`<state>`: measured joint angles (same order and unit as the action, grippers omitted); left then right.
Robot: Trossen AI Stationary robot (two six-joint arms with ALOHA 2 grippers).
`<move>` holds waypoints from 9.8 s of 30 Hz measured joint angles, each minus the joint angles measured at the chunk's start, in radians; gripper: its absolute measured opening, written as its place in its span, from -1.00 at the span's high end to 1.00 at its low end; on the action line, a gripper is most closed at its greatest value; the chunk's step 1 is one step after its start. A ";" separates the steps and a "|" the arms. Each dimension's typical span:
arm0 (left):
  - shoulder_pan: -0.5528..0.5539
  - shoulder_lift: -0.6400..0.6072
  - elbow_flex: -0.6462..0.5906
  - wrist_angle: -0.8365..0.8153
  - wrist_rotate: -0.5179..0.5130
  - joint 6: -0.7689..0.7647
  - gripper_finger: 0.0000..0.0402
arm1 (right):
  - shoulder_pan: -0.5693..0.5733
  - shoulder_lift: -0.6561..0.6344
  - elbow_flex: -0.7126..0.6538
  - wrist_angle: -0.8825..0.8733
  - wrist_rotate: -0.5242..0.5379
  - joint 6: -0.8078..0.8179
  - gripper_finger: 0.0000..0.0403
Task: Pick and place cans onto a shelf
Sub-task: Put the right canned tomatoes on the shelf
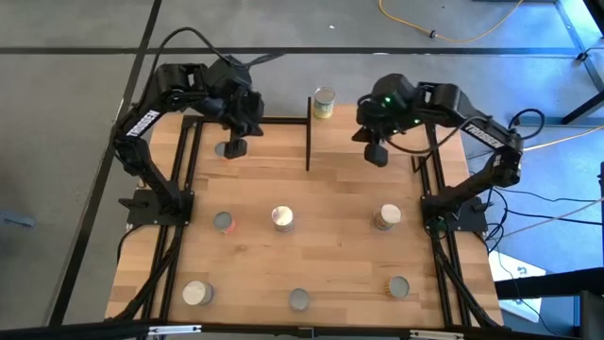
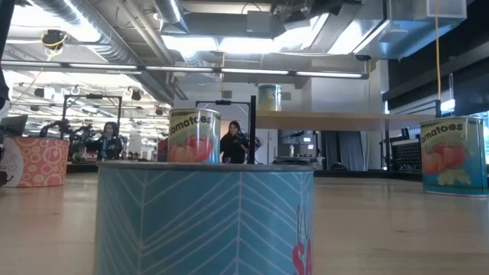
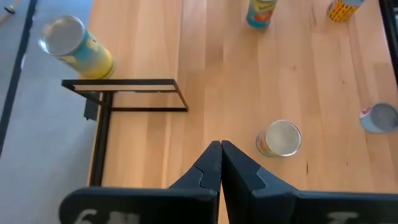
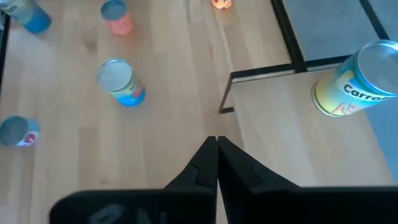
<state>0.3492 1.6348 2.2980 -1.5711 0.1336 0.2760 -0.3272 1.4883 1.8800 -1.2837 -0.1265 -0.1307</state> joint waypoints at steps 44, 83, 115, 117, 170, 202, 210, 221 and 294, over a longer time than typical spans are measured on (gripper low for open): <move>-0.063 0.000 -0.073 0.013 -0.048 -0.067 1.00 | 0.494 -0.251 -0.856 0.076 -0.078 0.464 0.55; -0.062 0.000 -0.073 0.047 -0.047 -0.066 1.00 | 0.503 -0.252 -0.974 0.203 0.039 0.714 0.55; -0.062 0.000 -0.073 0.071 -0.047 -0.066 1.00 | 0.503 -0.255 -1.055 0.309 0.049 0.830 0.98; -0.062 0.000 -0.073 0.071 -0.047 -0.066 1.00 | 0.503 -0.255 -1.055 0.309 0.049 0.830 0.98; -0.062 0.000 -0.073 0.069 -0.047 -0.064 1.00 | 0.491 -0.235 -0.979 0.277 0.131 0.747 0.86; -0.062 0.000 -0.073 0.069 -0.046 -0.064 1.00 | 0.491 -0.191 -0.886 0.233 0.098 0.805 0.59; -0.062 0.000 -0.073 0.069 -0.046 -0.064 1.00 | 0.491 -0.113 -0.885 0.234 0.106 0.809 0.58; -0.062 0.000 -0.073 0.069 -0.046 -0.064 1.00 | 0.491 -0.109 -0.889 0.230 0.102 0.783 0.58; -0.062 0.000 -0.073 0.069 -0.046 -0.056 1.00 | 0.439 -0.059 -0.886 0.208 0.130 0.805 0.77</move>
<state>0.2874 1.6352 2.2250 -1.5024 0.0872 0.2195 0.1120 1.4288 0.9943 -1.0760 0.0035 0.6739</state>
